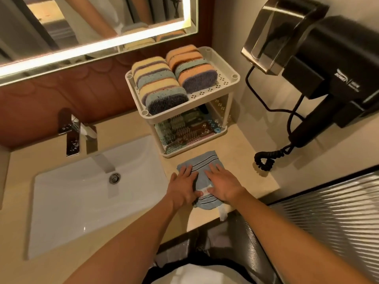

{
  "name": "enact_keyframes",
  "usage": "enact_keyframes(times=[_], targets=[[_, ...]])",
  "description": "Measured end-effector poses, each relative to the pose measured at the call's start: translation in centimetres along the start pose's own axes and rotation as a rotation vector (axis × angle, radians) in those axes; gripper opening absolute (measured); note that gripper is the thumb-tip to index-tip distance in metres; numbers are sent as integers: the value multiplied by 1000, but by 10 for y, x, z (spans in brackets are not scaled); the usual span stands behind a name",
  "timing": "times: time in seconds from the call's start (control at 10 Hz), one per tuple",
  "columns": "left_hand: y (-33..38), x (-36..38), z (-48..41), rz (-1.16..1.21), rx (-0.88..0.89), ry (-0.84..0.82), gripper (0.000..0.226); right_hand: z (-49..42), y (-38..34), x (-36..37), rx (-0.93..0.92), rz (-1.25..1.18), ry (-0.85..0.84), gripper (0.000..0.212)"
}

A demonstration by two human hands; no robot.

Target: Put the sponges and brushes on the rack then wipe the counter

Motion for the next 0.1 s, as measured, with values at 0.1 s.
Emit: enact_keyframes(times=[0.1], targets=[[-14,-9,15,35,18,-51,89,1,-20,-25,-3,-15,15,64]])
Point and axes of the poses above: each hand's wrist, its own z-axis away from the middle knuckle, its own x-axis out of the palm, y = z × x, the point moved 4 cm from there along -z, towards the middle knuckle, and after that the axes turned 11 degrees about z, right-handed, at the moved point
